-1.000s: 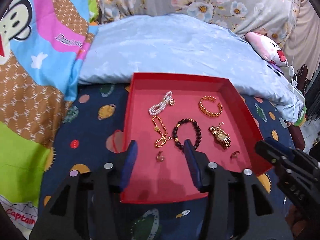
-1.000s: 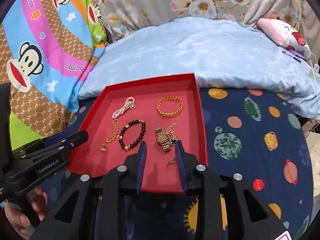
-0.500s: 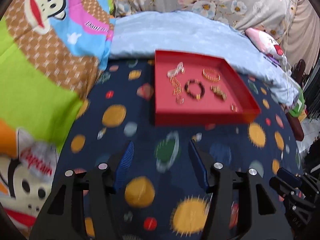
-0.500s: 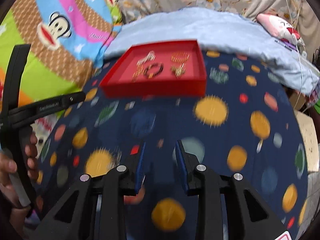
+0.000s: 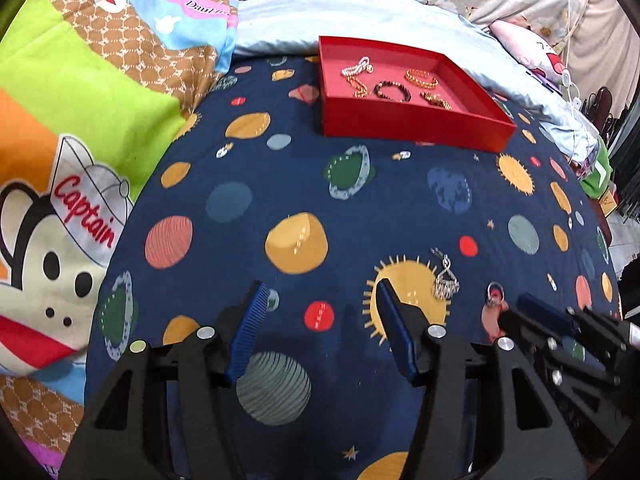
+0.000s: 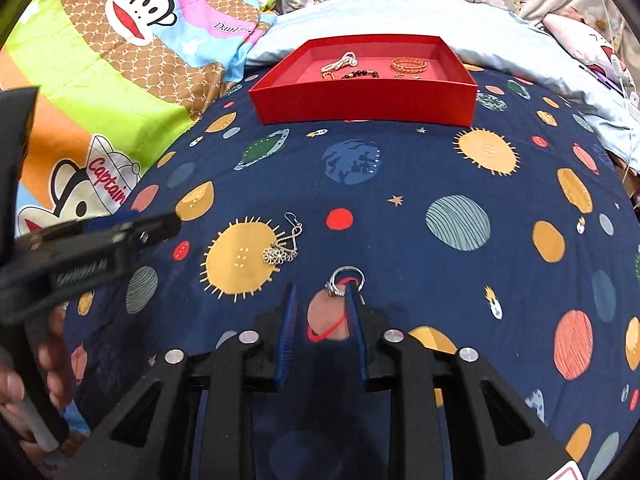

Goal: Organize jewelry
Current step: 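Grasp the silver ring with the right tool, then grasp the silver drop earring with the left tool while the right tool holds the ring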

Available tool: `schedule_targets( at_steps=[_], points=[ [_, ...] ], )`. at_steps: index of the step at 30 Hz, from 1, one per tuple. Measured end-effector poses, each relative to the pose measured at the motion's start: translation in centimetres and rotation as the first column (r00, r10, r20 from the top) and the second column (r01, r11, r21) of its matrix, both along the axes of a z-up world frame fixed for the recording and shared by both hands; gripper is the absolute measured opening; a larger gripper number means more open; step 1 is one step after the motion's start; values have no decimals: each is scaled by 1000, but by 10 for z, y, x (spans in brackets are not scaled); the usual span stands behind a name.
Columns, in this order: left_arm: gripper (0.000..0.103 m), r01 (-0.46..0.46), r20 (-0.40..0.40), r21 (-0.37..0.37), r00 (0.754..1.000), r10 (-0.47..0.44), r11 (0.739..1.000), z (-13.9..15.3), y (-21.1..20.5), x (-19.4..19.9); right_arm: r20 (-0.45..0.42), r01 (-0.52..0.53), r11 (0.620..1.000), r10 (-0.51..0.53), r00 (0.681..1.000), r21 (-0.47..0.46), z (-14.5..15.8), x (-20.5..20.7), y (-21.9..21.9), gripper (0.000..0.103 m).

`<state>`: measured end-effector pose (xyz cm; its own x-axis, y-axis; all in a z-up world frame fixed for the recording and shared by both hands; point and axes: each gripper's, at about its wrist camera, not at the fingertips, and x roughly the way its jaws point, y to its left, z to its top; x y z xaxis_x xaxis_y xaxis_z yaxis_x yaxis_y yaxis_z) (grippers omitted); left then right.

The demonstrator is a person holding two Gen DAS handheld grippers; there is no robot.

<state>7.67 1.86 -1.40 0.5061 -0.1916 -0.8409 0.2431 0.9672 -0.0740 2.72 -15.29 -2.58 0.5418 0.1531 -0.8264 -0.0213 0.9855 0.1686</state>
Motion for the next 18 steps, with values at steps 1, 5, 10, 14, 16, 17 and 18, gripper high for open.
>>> schedule_targets(
  at_steps=[1,5,10,14,16,17,18],
  points=[
    [54,0,-2,1,1000,0,1000,-1,0,-1,-4,-1,1000,1,1000,4,-1,3,0,18],
    [55,-1,-15,-2,1000,1,1000,-4,2,-3,-25,-5,1000,5,1000,-10,-9,13,1,13],
    [55,0,-17,-6,1000,0,1000,-4,3,-4,-39,0,1000,-1,999,-25,-17,15,-2,10],
    [55,17,-18,-16,1000,-17,1000,-4,-2,-4,-38,1,999,-2,999,-34,-16,14,-3,9],
    [54,27,-21,-21,999,-28,999,-4,-6,-4,-38,1,999,-2,999,-47,-16,14,-3,9],
    [54,34,-24,-24,999,-35,999,-4,-9,-4,-37,6,999,-7,999,-46,-15,13,-3,8],
    [54,40,-26,-27,999,-41,999,-4,-12,-4,-36,11,999,-13,999,-43,-15,13,-5,8]
  ],
)
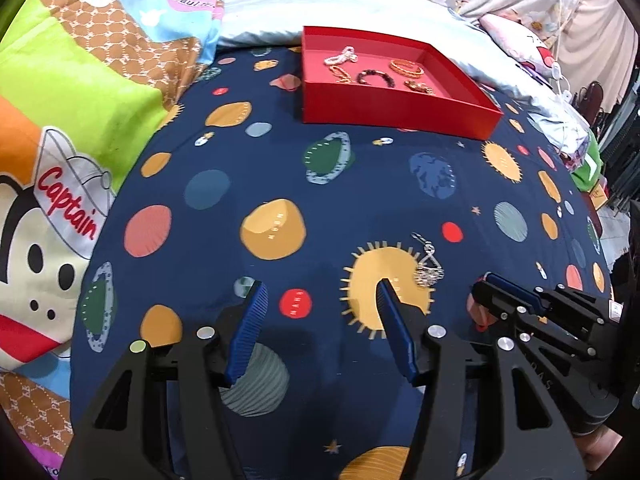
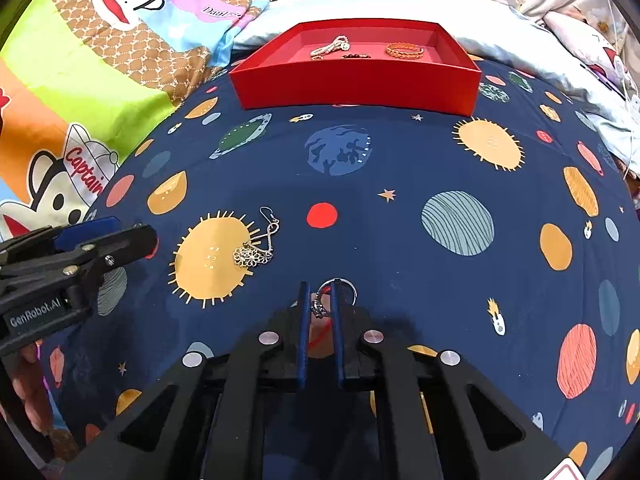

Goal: Organize jewelry
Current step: 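Grasp the silver drop earring with the left tool while the right tool holds the ring, then carry both pieces over the red tray and lower them in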

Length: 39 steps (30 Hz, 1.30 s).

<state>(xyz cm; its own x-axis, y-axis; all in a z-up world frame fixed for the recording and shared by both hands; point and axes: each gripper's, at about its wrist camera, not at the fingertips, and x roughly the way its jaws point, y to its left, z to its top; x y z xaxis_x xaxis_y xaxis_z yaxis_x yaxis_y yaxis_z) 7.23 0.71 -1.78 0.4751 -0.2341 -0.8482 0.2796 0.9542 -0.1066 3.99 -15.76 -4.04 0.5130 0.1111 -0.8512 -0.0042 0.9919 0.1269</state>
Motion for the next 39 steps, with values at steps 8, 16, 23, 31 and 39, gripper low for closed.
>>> schedule_targets(
  at_steps=[8,16,23,31,39],
  points=[
    [54,45,-28,-44,999,-47,998,-4,-26,5,28,60,998,-61,998,38,13,-10,-23,8],
    [54,109,-43,-60,993,-111,992,-14,-58,6,46,124,990,-127,991,68,24,-20,-49,8],
    [31,126,-28,-15,992,-126,992,-24,-74,7,48,151,985,-155,987,83,25,-25,-59,8],
    [6,135,-16,-28,991,-135,991,-21,-73,9,51,167,981,-173,984,103,24,-26,-66,8],
    [1,144,-23,-66,989,-145,987,-13,-67,5,63,172,979,-180,982,111,28,-26,-69,8]
  ],
)
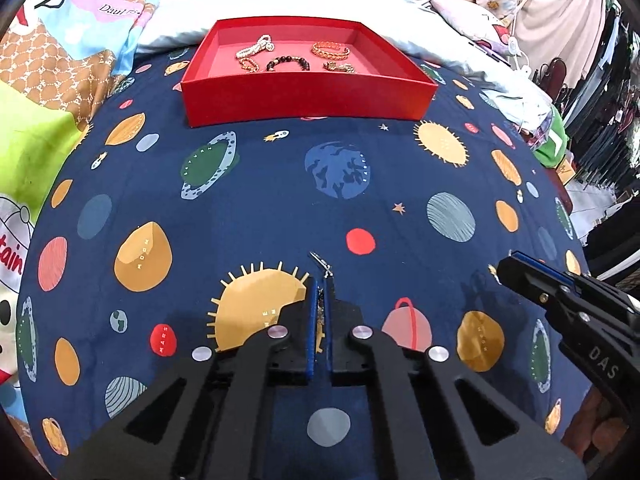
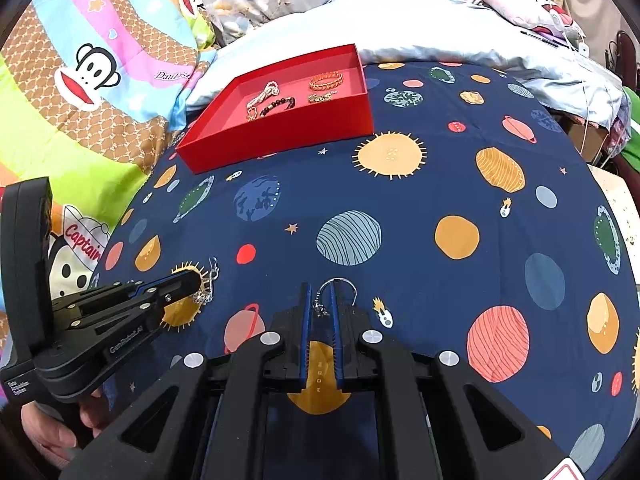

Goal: Organize jewelry
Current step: 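Carry both pieces over the red tray and lower them in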

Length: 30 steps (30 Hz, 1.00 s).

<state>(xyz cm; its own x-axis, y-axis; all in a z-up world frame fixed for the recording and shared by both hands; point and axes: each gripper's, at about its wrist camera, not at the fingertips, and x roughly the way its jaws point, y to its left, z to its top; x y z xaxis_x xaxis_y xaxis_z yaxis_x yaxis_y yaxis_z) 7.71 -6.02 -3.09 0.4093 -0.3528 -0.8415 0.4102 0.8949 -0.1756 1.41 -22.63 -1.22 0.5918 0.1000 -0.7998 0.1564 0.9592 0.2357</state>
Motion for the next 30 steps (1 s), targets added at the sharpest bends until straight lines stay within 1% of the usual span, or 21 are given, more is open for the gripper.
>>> schedule_targets(
  at_steps=[4,9,13,16,21,23,26,30],
  points=[
    [1,1,6,-20,1000,-1,1000,9,4,-4,6,1,1000,-1,1000,3,3,-1,-1,8],
    [1,7,30,-57,1000,-6,998,32,10,-7,32,-2,1000,2,1000,5,13,-3,-1,8],
    [1,12,43,-82,999,-9,997,51,11,-3,71,-16,1000,16,997,-2,32,1,-1,8],
    [1,17,75,-92,997,-10,996,70,10,8,114,-32,999,32,993,-4,51,12,-5,8],
    [1,14,133,-126,991,3,992,105,6,41,192,-60,998,64,979,-27,87,46,-10,8],
    [1,8,167,-128,986,14,992,116,3,56,215,-71,997,75,974,-28,99,69,-13,8],
    [1,-3,199,-132,980,30,991,127,-5,84,219,-77,997,81,972,-25,103,98,-14,8],
    [1,-25,203,-119,978,49,993,122,-16,120,195,-83,997,82,977,-3,93,146,-14,8]
  ],
)
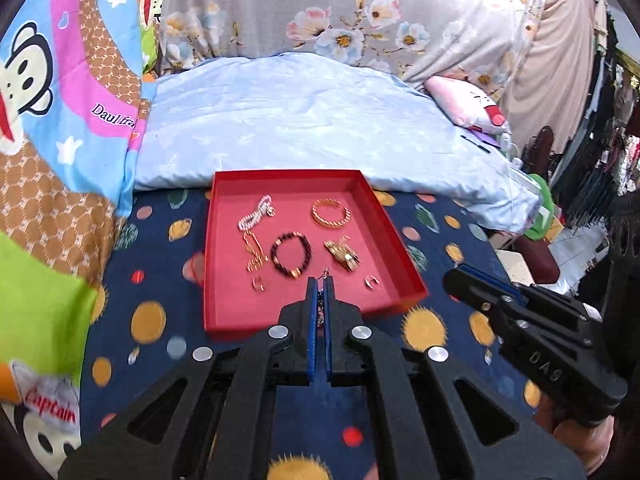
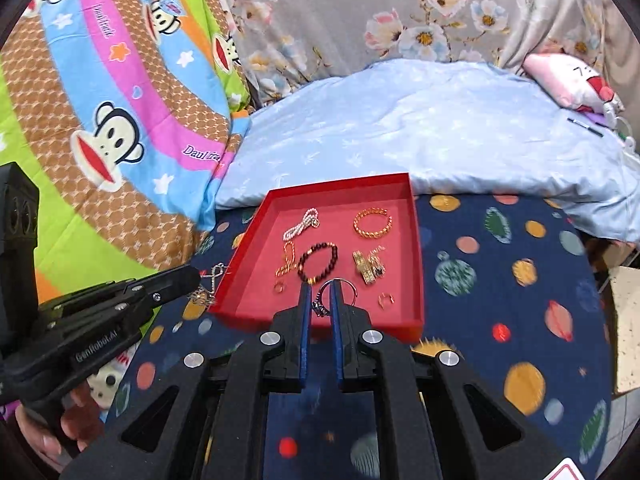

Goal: Organize jewelry
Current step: 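Carry both pieces over the red tray and lower them in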

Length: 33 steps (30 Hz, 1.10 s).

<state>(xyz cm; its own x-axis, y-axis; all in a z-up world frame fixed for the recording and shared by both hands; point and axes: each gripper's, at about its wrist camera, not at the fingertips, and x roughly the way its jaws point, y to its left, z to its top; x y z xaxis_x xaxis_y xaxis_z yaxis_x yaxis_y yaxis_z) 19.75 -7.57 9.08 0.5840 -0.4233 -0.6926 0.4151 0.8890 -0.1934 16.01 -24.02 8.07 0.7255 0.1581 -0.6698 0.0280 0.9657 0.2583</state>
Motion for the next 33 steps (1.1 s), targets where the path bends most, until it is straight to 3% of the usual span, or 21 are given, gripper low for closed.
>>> schedule_targets(
  at_steps=[7,15,18,22,23,27,33],
  points=[
    [1,-26,-81,16,996,27,1000,-41,-11,49,-86,-8,1000,9,996,19,-44,56,4,8],
    [2,-18,-117,28,993,21,999,-69,-14,66,-121,-24,999,28,992,33,-72,75,5,8],
    [3,-27,-117,31,993,31,999,-72,-14,68,-109,-13,1000,16,994,23,-72,76,5,14],
    [34,-57,-111,39,992,61,998,-71,-11,69,-86,12,999,-10,996,31,-63,72,-2,21],
    [36,-66,-98,45,993,70,997,-69,-10,68,-75,20,999,-17,997,30,-59,69,-3,23],
    [36,-76,-67,89,994,83,993,-62,-10,60,-40,52,999,-52,998,-11,-43,55,-4,36],
    [36,-78,-31,115,996,82,990,-51,-12,40,-21,65,998,-66,998,-27,-31,31,0,38]
  ],
)
